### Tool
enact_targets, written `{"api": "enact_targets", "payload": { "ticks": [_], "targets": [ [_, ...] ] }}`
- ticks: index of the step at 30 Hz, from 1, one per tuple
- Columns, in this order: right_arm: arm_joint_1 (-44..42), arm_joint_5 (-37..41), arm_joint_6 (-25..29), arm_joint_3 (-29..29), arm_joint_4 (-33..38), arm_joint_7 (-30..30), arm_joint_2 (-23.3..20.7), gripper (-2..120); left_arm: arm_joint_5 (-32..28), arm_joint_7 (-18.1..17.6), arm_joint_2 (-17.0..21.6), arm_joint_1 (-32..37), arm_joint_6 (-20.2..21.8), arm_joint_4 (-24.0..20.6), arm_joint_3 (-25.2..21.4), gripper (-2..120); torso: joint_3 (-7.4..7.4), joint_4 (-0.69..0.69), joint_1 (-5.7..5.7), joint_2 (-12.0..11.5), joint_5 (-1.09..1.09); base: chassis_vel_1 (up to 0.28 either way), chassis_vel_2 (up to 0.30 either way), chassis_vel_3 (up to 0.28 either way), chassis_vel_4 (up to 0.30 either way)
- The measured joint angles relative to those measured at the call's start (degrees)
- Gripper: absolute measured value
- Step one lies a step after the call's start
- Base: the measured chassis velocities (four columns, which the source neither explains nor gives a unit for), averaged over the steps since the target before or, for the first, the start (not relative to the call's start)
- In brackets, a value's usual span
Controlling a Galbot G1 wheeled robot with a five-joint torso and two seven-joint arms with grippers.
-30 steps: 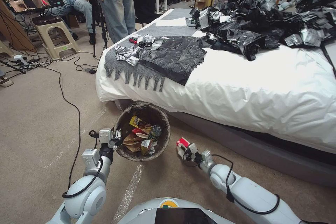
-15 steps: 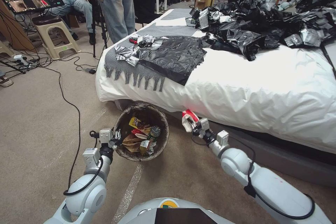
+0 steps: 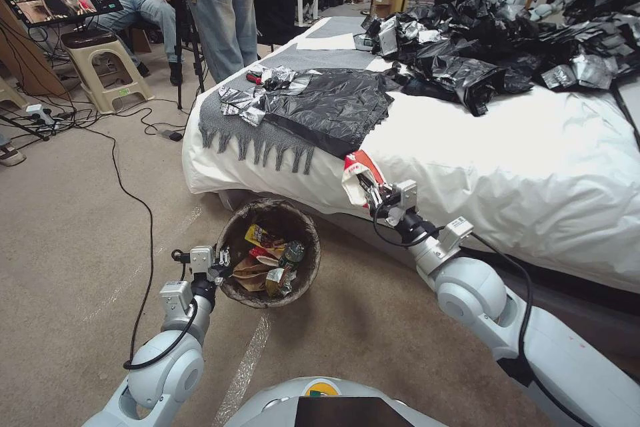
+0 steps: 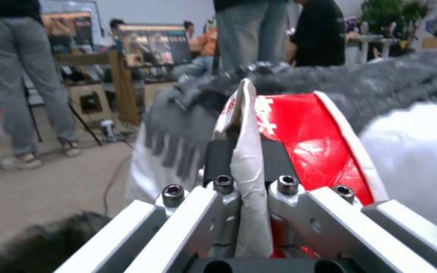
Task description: Pick up the trash bin, then pick up the garbage from the floor and place it into the trash bin.
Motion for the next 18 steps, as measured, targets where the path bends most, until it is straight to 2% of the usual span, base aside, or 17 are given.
{"api": "enact_targets", "payload": {
  "ticks": [7,9,11,13,18],
  "targets": [
    [0.11,1.02,-0.67,2.16,5.74,0.70,-0.17,0,0.01,-0.10,-0.01,-0.27,0.17,0.18,0.18,4,0.00,0.00,0.00,0.00,-0.01,0.000,0.000,0.000,0.000],
    [0.42,2.09,-1.01,2.85,10.37,1.06,-0.50,0,0.04,-0.19,-0.04,-0.46,0.34,0.22,0.34,4,0.00,0.00,0.00,0.00,0.00,0.000,0.000,0.000,0.000],
    [0.59,2.53,-1.09,2.86,11.79,1.12,-0.64,0,0.07,-0.20,-0.05,-0.50,0.39,0.25,0.40,4,0.00,0.00,0.00,0.00,-0.01,0.000,0.000,0.000,0.000],
    [1.63,4.10,-1.12,1.18,16.17,0.76,-1.48,0,0.20,-0.25,-0.02,-0.55,0.54,0.35,0.67,4,0.00,0.00,0.00,0.00,0.00,0.000,0.000,0.000,0.000],
    [3.15,5.34,-1.06,-2.18,19.63,-1.24,-3.46,0,0.28,-0.36,0.04,-0.51,0.77,0.20,0.75,4,0.00,0.00,0.00,0.00,0.00,0.000,0.000,0.000,0.000]
  ]
}}
